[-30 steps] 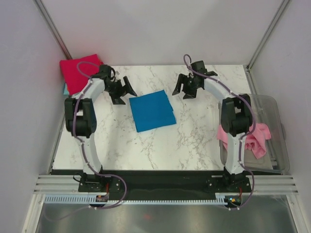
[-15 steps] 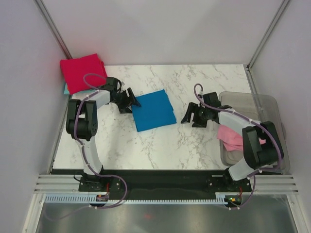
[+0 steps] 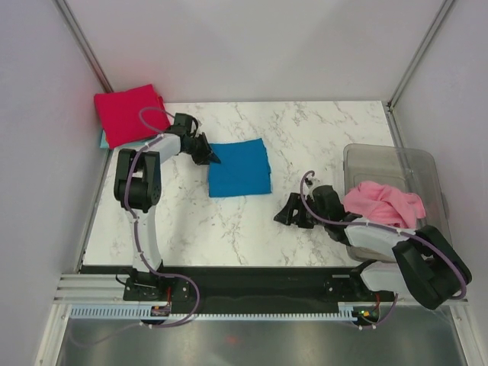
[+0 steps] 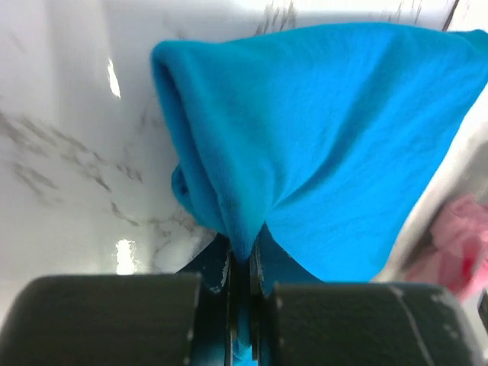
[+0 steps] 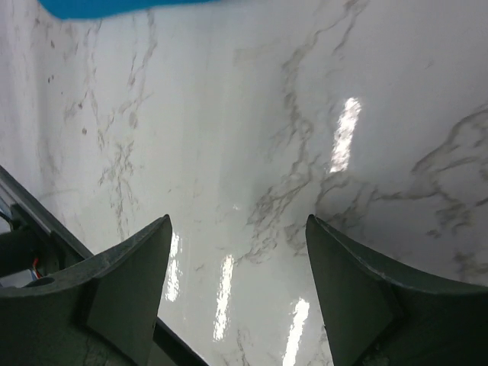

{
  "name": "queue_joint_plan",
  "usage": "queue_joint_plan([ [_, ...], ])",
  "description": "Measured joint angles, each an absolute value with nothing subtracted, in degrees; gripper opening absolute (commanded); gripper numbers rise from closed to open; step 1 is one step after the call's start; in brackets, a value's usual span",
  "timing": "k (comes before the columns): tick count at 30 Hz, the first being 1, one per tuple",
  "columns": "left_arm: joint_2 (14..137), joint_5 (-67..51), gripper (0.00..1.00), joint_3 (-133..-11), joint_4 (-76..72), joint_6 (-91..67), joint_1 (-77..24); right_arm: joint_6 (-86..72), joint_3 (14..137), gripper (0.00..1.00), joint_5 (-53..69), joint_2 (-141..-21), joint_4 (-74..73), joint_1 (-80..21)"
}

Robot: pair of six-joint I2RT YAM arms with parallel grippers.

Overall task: Fold and stack the t-shirts
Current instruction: Neatly place the folded tshirt to the corner

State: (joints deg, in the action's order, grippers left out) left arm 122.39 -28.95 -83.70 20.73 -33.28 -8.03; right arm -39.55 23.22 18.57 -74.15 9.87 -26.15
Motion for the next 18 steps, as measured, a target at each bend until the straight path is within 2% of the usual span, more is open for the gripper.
queue_joint_plan([
  [5,123.0,-22.5,0.02,-95.7,29.0,-26.2,-6.8,-40.8,17.8,0.80,11.4,-69.4,16.1,-35.4],
  [18,121.9,-12.3,0.02,-113.3,37.7,-11.6,3.2,-40.8,16.0,0.80,6.2,-67.8,20.8,-35.9],
])
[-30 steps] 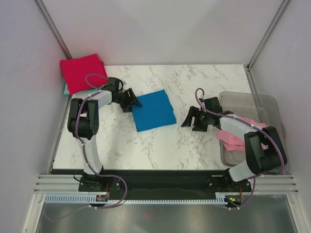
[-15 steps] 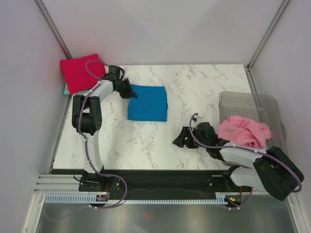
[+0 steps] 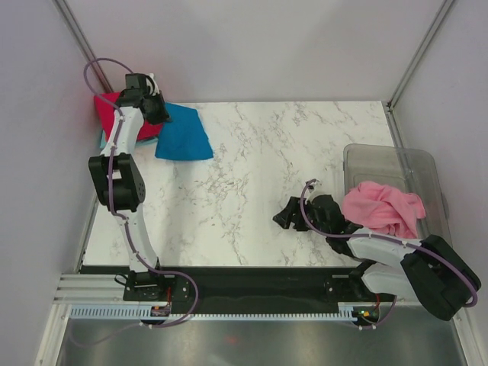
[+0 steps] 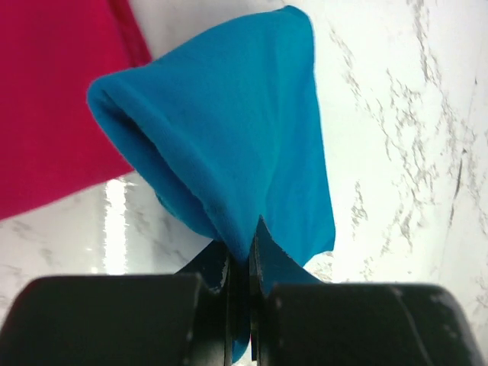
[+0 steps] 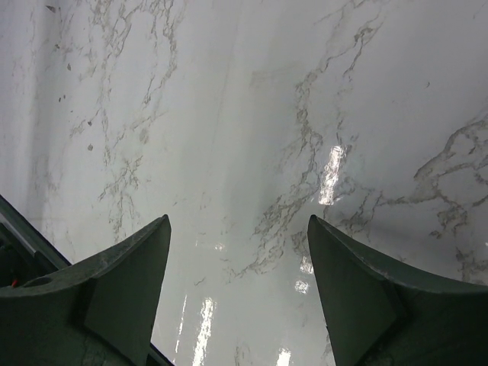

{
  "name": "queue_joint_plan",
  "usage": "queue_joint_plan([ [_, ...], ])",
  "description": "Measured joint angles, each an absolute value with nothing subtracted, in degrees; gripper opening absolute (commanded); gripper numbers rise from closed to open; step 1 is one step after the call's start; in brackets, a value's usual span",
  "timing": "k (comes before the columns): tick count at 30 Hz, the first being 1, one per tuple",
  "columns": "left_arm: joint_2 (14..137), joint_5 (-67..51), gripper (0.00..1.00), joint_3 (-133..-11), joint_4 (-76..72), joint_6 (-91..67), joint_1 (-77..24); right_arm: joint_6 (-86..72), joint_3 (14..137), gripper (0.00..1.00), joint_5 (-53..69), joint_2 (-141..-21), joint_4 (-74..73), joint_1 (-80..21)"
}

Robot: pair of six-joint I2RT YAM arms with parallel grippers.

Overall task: Fold and stack the t-shirts
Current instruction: Neatly place the folded tshirt to the corner

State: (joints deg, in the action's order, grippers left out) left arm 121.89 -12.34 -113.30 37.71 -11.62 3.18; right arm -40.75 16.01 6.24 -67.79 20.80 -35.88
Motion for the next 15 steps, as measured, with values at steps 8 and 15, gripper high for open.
queue_joint_plan([
  [8,121.9,-11.5,0.02,-117.6,38.7,-7.7,4.9,-40.4,14.3,0.81,7.4,-66.5,23.2,-35.9],
  [15,121.8,-12.4,0.02,-120.6,38.9,-5.5,5.1,-40.1,14.3,0.81,8.6,-68.5,23.5,-35.9],
])
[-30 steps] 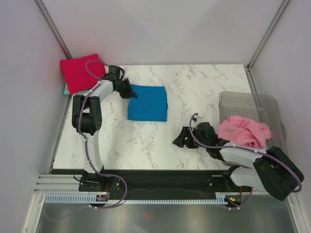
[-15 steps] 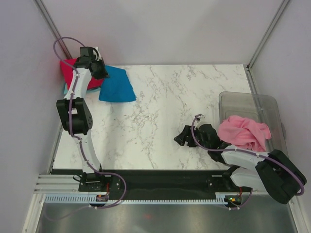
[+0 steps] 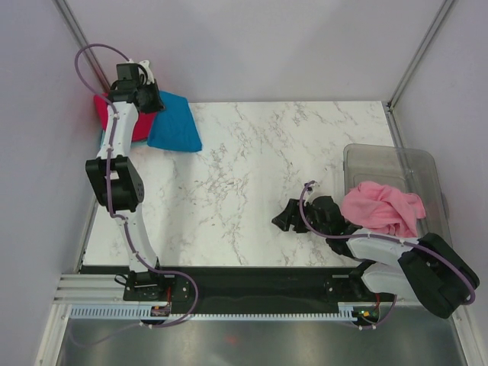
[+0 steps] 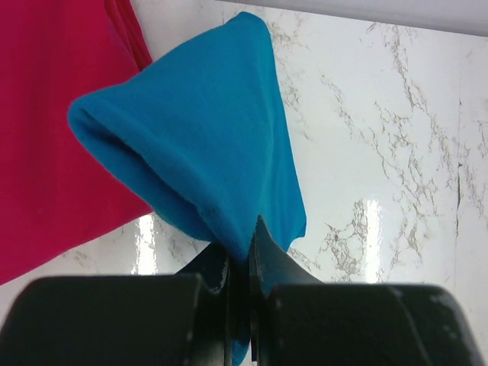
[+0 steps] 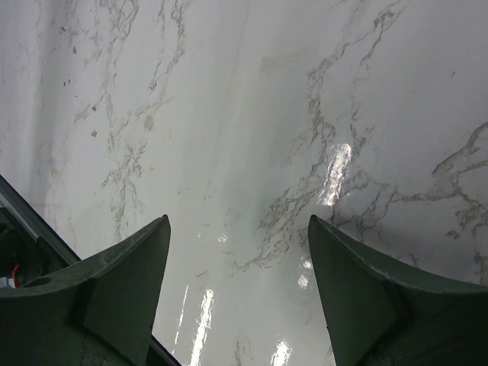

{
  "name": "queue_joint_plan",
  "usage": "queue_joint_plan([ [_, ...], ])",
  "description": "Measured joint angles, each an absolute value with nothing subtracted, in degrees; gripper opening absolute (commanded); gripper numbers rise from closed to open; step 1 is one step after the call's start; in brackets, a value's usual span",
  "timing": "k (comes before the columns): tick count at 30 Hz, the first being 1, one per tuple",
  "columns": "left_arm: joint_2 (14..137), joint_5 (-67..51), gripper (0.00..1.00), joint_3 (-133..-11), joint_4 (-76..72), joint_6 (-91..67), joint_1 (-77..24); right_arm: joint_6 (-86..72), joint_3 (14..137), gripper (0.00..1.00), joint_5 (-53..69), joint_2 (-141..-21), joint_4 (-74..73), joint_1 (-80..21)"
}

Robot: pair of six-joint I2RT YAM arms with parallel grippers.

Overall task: Fold and stack the t-shirts
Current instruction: Neatly place the folded tshirt to the corner

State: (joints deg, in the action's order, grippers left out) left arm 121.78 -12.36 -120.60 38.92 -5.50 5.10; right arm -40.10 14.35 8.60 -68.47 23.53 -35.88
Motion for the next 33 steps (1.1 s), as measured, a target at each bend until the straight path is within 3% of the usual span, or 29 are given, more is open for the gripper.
queue_joint_plan([
  [33,121.0,-20.8,0.02,-132.0,38.5,-3.6,11.2,-39.6,14.3,0.81,10.9,-69.5,24.9,-35.9],
])
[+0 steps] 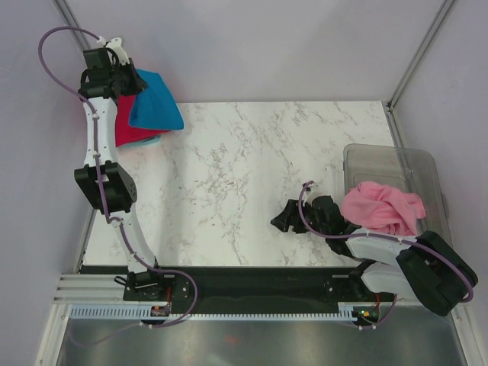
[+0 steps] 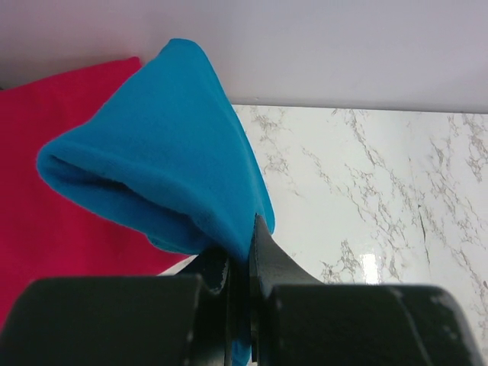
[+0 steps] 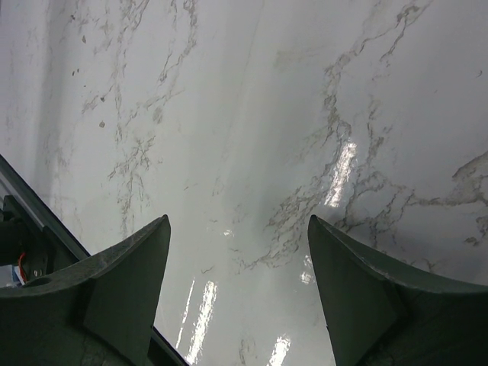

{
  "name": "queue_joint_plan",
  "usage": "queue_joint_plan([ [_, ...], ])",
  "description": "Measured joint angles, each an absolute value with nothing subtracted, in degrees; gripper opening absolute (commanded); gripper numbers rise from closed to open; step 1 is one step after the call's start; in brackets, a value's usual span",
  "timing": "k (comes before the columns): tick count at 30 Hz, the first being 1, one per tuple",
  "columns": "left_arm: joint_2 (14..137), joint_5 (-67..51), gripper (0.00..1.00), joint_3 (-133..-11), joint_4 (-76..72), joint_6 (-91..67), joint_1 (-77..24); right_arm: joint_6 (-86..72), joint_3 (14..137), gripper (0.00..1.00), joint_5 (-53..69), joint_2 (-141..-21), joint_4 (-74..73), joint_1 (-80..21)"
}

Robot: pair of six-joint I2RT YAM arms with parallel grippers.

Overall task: Fold and stack the t-shirts
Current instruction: Neatly place the folded tshirt to the corner

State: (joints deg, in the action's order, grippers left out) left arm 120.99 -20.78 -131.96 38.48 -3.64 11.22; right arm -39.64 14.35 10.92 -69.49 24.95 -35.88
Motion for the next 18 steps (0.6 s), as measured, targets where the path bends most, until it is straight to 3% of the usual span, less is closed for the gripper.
queue_joint_plan([
  [10,123.3,-22.2,0.03,-136.9,37.9,-3.1,13.7,-39.6,14.3,0.81,11.9,-69.7,26.1,-35.9],
  [18,134.5,-29.9,0.10,-144.4,34.0,-3.4,20.6,-39.7,14.3,0.81,12.0,-69.7,26.8,-35.9],
])
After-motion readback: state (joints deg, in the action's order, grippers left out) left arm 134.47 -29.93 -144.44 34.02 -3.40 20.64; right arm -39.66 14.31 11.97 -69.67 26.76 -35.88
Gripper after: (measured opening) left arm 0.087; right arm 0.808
